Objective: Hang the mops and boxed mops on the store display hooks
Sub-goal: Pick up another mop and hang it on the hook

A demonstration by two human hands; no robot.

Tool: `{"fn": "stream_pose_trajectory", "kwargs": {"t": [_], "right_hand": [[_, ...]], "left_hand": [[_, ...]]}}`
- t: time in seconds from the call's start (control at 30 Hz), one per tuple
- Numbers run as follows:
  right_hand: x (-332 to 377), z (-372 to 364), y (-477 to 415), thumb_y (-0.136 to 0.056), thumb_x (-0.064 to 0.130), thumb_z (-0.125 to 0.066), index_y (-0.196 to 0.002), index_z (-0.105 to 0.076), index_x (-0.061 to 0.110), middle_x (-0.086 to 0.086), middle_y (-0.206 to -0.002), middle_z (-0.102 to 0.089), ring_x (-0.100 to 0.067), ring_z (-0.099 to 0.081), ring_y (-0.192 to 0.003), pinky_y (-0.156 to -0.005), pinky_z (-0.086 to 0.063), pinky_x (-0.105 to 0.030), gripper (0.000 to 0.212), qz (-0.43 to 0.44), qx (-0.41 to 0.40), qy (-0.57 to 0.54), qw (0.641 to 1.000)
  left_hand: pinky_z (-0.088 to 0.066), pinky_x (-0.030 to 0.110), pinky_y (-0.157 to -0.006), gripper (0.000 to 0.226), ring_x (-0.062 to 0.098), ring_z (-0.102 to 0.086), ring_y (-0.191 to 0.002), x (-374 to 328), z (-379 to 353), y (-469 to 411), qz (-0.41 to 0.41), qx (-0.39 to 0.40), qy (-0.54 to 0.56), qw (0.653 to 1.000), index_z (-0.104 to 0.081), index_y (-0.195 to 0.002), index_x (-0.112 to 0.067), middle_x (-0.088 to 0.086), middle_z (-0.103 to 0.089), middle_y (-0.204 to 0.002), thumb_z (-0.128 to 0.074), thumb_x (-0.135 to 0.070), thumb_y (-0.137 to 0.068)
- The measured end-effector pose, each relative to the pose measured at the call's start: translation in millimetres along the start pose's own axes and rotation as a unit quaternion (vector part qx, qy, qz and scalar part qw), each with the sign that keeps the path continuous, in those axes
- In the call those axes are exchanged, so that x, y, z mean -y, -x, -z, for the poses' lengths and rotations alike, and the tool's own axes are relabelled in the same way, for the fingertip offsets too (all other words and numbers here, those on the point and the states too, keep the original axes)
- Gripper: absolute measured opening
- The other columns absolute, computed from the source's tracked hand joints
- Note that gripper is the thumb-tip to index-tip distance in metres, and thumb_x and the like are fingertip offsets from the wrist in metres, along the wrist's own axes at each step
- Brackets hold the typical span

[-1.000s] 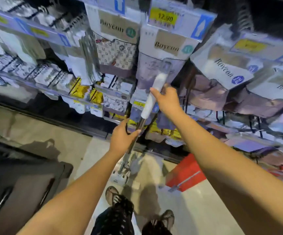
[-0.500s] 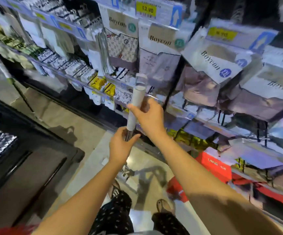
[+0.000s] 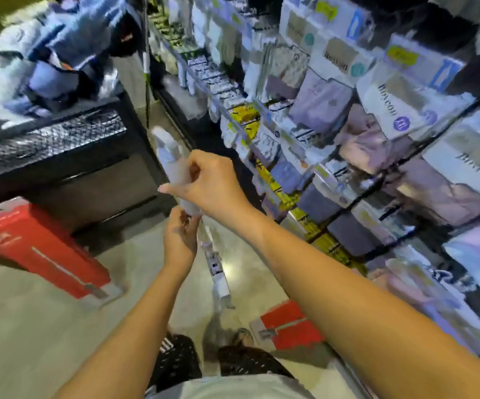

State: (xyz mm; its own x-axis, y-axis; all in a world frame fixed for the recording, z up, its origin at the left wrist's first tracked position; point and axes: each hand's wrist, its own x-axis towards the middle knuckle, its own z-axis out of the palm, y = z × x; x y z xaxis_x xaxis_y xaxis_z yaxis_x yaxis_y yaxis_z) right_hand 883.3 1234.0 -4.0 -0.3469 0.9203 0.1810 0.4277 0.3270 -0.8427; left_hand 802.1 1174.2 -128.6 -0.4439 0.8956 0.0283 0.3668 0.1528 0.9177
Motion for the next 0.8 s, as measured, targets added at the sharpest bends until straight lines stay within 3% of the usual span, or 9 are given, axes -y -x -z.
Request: {"fn": "stream_pose_trajectory", "kwargs": {"t": [0.1,0.2,0.33,0.4,0.47,0.53,0.6,0.7,0.8], "right_hand": [[45,-29,8,-0.065,0.032,-0.089,-0.071,-0.052,0.012,-0.006,-0.072,-0.059,-0.025,-0.057,-0.071,-0.064,-0.045,-0.040,0.043,0.049,0.087,0.015,0.995],[88,-55,13,-0.071,0.028,-0.086,-0.079,-0.055,0.010,-0.004,-0.078,-0.060,-0.019,-0.056,-0.074,-0.065,-0.042,-0.031,0.036,0.109,0.203,0.014,0.973],[142,-110,33,-0.078,0.028,-0.080,-0.095,-0.066,0.008,-0.002,-0.092,-0.068,-0.019,-0.064,-0.087,-0.080,-0.053,-0.038,0.030,0.165,0.329,0.039,0.929],[168,-141,54,-0.081,0.026,-0.078,-0.090,-0.066,0.019,0.005,-0.087,-0.067,-0.016,-0.063,-0.086,-0.081,-0.053,-0.041,0.017,0.199,0.375,0.024,0.905],[191,-172,76,-0.082,0.022,-0.077,-0.092,-0.070,0.011,-0.005,-0.090,-0.070,-0.022,-0.065,-0.088,-0.082,-0.052,-0.044,0.017,0.215,0.400,-0.003,0.891],[218,-207,106,-0.081,0.022,-0.079,-0.094,-0.068,-0.005,-0.021,-0.093,-0.069,-0.032,-0.066,-0.088,-0.080,-0.051,-0.050,0.032,0.223,0.411,-0.025,0.884],[243,-243,138,-0.078,0.025,-0.080,-0.089,-0.066,-0.008,-0.026,-0.088,-0.066,-0.031,-0.064,-0.078,-0.074,-0.049,-0.050,0.037,0.234,0.420,-0.040,0.876],[277,-287,188,-0.078,0.022,-0.081,-0.086,-0.066,-0.006,-0.017,-0.078,-0.064,-0.015,-0.055,-0.071,-0.064,-0.044,-0.035,0.032,0.235,0.441,-0.067,0.863],[309,-320,236,-0.079,0.023,-0.080,-0.089,-0.068,-0.001,-0.008,-0.079,-0.065,-0.004,-0.055,-0.070,-0.063,-0.041,-0.022,0.028,0.224,0.466,-0.103,0.850]], "left_hand": [[-0.034,0.017,-0.059,0.010,-0.016,-0.052,-0.071,6,42,18,0.007,-0.065,0.011,0.998,-0.049,-0.093,-0.009,-0.014,-0.049,-0.078,-0.054,-0.001,-0.097],[-0.038,0.004,-0.065,0.006,-0.013,-0.054,-0.077,5,93,41,0.031,-0.097,0.035,0.994,-0.053,-0.103,-0.011,-0.011,-0.056,-0.087,-0.055,-0.013,-0.098],[-0.038,0.002,-0.065,0.029,0.020,-0.056,-0.093,18,166,80,0.064,-0.136,0.063,0.987,-0.057,-0.115,0.003,0.008,-0.060,-0.100,-0.059,-0.020,-0.096],[-0.043,0.013,-0.067,0.026,0.033,-0.057,-0.088,29,202,107,0.071,-0.161,0.074,0.982,-0.057,-0.102,-0.003,0.016,-0.060,-0.090,-0.062,-0.026,-0.092],[-0.048,0.035,-0.078,0.013,0.038,-0.060,-0.093,41,238,137,0.096,-0.175,0.095,0.975,-0.056,-0.098,-0.012,0.023,-0.064,-0.096,-0.061,-0.022,-0.094],[-0.047,0.038,-0.078,0.007,0.029,-0.063,-0.092,58,279,173,0.102,-0.196,0.101,0.970,-0.057,-0.100,-0.016,0.015,-0.066,-0.097,-0.060,-0.019,-0.095],[-0.047,0.033,-0.076,0.014,0.016,-0.062,-0.087,74,316,209,0.104,-0.237,0.121,0.958,-0.059,-0.101,-0.019,0.005,-0.067,-0.093,-0.063,-0.027,-0.091],[-0.046,0.021,-0.069,0.011,0.002,-0.060,-0.075,98,364,260,0.122,-0.288,0.115,0.943,-0.060,-0.101,-0.015,-0.006,-0.065,-0.083,-0.063,-0.022,-0.093],[-0.043,0.011,-0.064,0.020,0.006,-0.060,-0.077,109,410,309,0.138,-0.337,0.048,0.930,-0.057,-0.112,-0.009,-0.009,-0.063,-0.084,-0.060,-0.021,-0.096]]}}
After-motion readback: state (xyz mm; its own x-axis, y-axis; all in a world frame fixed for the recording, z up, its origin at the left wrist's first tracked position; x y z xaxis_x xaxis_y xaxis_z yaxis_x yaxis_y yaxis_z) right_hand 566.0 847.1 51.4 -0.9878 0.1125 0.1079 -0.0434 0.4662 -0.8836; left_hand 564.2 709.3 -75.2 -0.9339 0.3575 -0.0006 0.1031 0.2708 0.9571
